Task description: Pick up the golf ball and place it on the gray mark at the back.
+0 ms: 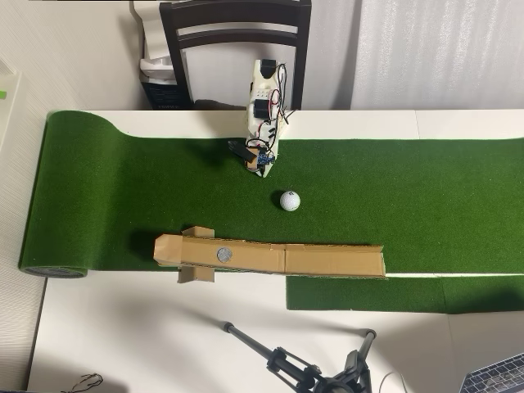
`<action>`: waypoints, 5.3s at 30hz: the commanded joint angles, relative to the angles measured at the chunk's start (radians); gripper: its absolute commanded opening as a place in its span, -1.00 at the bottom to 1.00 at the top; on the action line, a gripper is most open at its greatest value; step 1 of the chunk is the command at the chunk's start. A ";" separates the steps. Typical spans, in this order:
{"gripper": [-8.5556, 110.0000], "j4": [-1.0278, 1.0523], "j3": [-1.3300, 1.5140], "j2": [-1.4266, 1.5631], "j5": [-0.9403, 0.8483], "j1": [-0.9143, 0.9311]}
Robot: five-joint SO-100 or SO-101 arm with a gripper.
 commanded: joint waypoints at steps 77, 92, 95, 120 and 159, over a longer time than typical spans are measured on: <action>-0.27 -0.117 -1.264 -1.466 0.337 -0.413; -0.27 -0.117 -1.325 -1.655 0.354 -0.413; -0.27 -0.129 -1.325 -1.666 0.353 -0.413; -0.16 -0.163 -1.364 -1.729 0.353 -0.459; -0.16 -0.146 -1.396 -1.853 0.345 -0.443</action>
